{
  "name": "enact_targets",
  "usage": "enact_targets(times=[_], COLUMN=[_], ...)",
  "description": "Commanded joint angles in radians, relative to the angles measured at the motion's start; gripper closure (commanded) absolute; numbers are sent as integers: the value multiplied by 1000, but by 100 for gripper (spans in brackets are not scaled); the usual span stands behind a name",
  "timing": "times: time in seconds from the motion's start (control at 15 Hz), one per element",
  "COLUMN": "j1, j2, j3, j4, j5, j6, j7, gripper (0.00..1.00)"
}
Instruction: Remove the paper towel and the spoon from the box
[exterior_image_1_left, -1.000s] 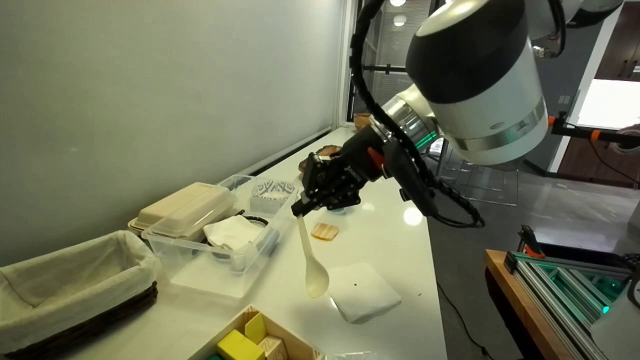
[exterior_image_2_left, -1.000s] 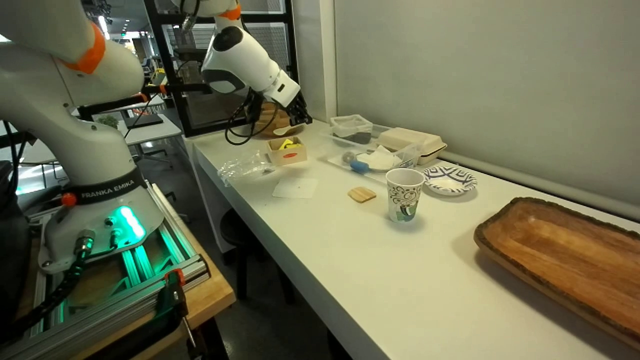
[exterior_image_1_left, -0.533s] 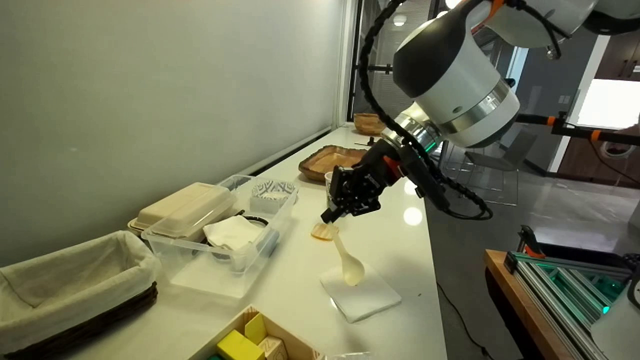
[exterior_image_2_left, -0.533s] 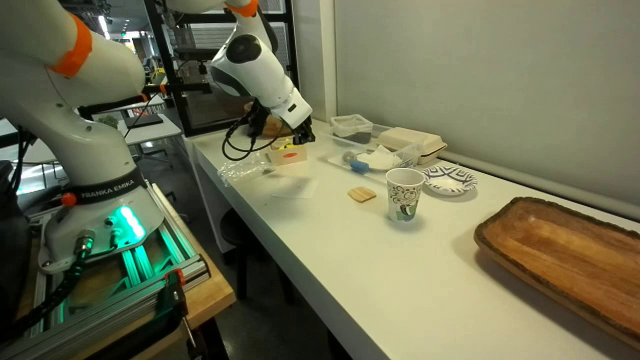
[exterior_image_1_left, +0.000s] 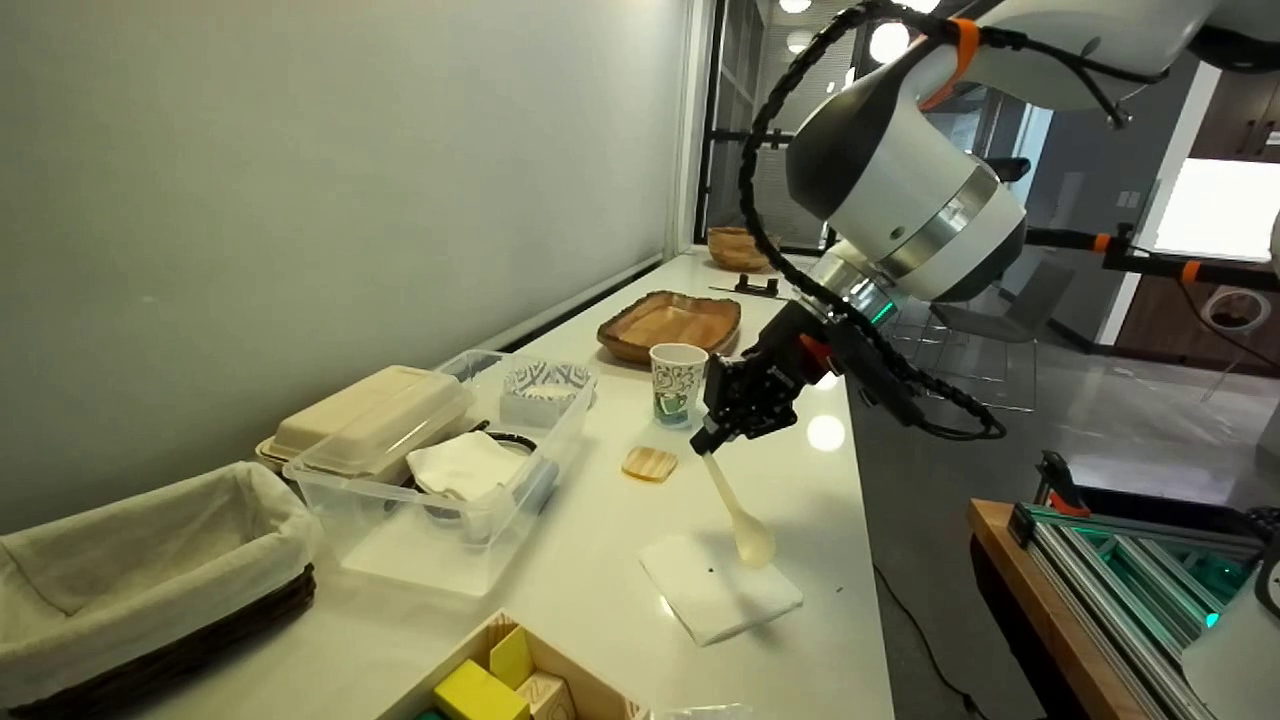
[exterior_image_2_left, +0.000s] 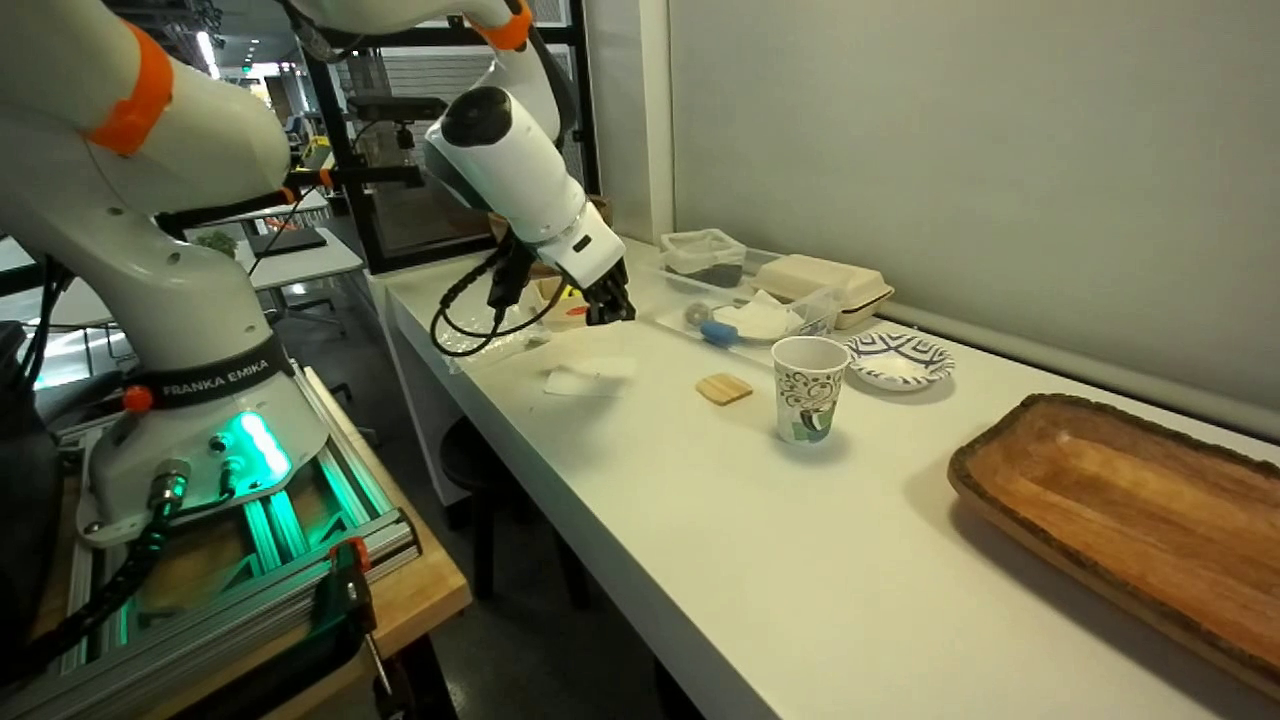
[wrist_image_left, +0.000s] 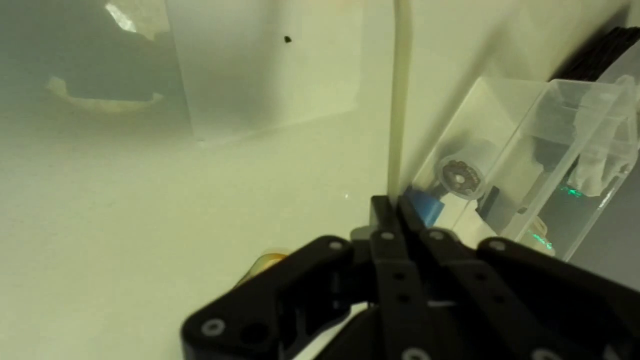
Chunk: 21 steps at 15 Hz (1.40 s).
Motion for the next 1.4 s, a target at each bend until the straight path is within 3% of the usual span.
enact_targets(times=[0.0, 0.33, 0.73, 1.2, 1.27, 1.33], j1=[-8, -7, 24, 80, 82, 83], j2=[12, 107, 294, 466, 480, 488], j3=[-23, -51, -103, -211, -222, -228], j4=[0, 0, 0, -1, -1, -1], j5=[46, -44, -239, -397, -410, -413], j6=[60, 238, 418, 467, 464, 460], j7=[-89, -114, -55, -35, -37, -40], gripper=[99, 99, 99, 99, 93, 70])
